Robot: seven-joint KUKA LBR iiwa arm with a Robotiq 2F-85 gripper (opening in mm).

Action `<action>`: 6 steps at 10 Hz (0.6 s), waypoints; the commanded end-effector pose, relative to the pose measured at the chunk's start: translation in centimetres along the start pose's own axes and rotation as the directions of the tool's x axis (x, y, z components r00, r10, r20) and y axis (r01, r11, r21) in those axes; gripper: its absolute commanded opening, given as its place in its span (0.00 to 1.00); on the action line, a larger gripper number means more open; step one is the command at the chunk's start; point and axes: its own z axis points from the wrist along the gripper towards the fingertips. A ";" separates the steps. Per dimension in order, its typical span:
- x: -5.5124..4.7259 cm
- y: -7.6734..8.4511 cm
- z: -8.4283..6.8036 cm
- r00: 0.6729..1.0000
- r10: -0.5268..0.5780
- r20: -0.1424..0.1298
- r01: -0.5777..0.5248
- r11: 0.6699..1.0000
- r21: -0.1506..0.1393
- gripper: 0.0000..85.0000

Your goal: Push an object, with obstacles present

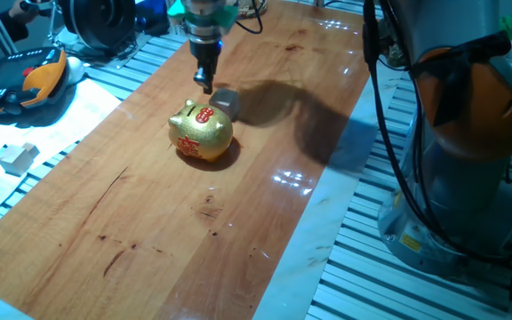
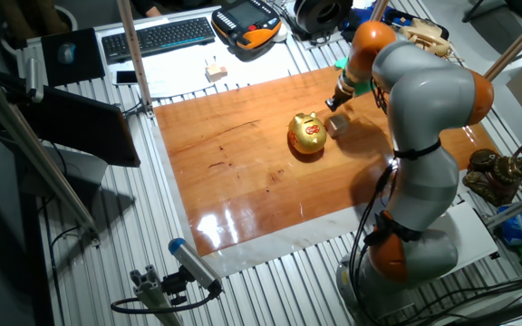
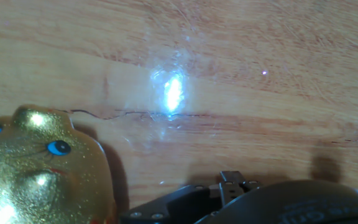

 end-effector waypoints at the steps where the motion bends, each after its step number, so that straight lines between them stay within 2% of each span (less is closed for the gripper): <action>1: -0.8 0.2 -1.0 1.000 0.018 -0.011 -0.018 1.000 -0.006 0.00; 4: -3.3 1.9 -5.4 0.997 0.075 -0.021 -0.074 0.997 0.015 0.00; 6: -4.4 3.0 -8.3 0.994 0.107 -0.012 -0.107 0.994 0.006 0.00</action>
